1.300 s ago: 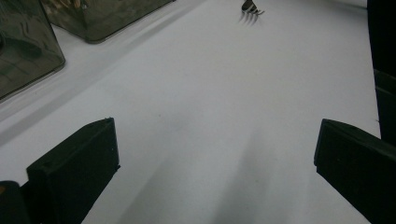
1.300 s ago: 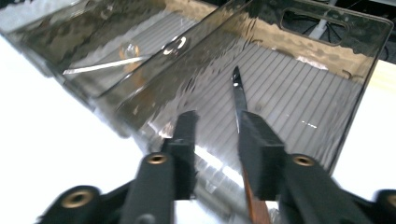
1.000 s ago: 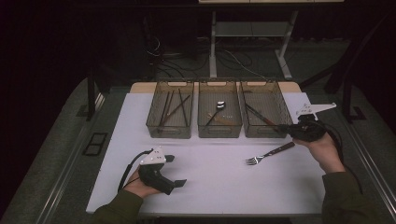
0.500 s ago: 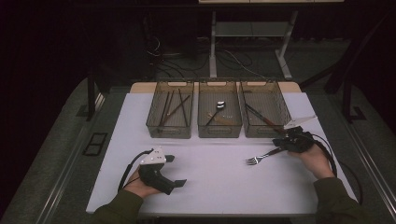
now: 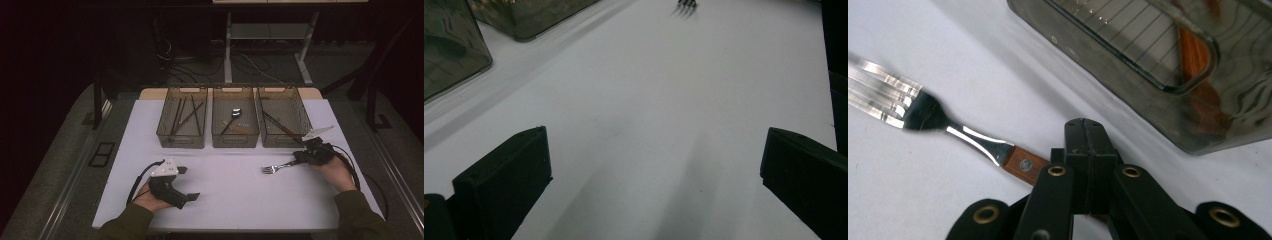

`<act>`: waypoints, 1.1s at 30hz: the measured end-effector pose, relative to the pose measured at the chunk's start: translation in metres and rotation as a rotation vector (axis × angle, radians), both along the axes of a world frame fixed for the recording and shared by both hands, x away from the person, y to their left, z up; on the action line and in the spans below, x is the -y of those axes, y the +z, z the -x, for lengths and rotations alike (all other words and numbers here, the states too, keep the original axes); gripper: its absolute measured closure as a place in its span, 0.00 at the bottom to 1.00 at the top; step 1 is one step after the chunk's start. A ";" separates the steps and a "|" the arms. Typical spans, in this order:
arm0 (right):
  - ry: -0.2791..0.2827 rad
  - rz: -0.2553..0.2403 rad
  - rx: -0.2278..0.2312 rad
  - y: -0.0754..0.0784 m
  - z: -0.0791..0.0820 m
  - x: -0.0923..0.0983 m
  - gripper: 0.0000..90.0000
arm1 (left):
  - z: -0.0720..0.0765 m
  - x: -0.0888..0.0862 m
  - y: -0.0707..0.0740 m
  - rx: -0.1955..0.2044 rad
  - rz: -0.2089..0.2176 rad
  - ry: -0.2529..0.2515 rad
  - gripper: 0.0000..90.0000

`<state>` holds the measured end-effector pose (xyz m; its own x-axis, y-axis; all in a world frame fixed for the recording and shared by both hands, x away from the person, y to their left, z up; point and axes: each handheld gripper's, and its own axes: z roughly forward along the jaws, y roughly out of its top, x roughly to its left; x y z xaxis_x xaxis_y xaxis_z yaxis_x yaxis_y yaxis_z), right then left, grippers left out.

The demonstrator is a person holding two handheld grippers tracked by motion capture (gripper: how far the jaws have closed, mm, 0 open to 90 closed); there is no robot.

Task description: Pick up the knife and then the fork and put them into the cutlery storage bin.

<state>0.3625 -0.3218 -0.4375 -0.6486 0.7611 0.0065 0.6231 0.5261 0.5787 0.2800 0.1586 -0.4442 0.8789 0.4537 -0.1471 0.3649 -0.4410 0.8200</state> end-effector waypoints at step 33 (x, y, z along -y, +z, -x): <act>0.066 -0.002 -0.044 0.011 0.015 0.008 0.94 | 0.001 0.000 0.000 0.002 0.000 -0.003 0.00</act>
